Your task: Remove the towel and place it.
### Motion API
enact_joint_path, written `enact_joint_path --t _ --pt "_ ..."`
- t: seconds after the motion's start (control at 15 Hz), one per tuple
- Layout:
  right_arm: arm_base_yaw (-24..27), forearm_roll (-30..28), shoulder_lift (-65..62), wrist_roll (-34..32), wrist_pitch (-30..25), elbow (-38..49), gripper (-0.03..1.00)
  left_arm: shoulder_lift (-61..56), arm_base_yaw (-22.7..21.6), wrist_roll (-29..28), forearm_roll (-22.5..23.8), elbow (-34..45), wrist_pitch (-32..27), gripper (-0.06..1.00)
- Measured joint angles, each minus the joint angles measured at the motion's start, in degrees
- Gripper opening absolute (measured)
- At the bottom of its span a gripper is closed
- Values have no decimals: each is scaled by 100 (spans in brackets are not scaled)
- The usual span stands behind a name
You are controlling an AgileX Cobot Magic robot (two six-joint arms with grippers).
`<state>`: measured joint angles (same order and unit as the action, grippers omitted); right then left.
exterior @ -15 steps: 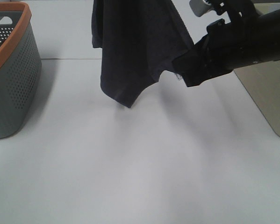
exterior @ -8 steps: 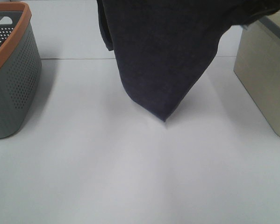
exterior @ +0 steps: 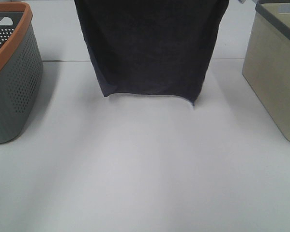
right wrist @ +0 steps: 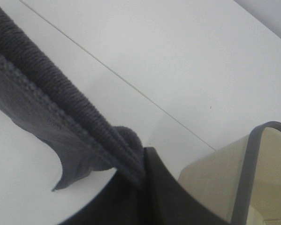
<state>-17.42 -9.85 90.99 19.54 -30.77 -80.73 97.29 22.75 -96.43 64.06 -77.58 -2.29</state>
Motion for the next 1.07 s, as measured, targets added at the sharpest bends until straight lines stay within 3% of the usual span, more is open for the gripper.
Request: enact_joint_path --t 0.27,0.6,0.73,0.93,1.07 --pt "189 29 854 -275 682 -739 2 779 -665 218 -74 -160 1409 0" --pt "447 195 2252 -275 871 -2716 2 2034 -1049 590 -29 -2217 1994 0" --pt "453 201 2498 -275 1060 -3083 2 2263 -1089 968 160 -2607 2000 0" --pt "464 384 2510 -355 1060 -2492 2 2309 -1094 1381 206 -1862 2160 0" --pt "464 504 2315 -361 1100 -1335 2 2292 -1043 1553 338 -922 2361 0"
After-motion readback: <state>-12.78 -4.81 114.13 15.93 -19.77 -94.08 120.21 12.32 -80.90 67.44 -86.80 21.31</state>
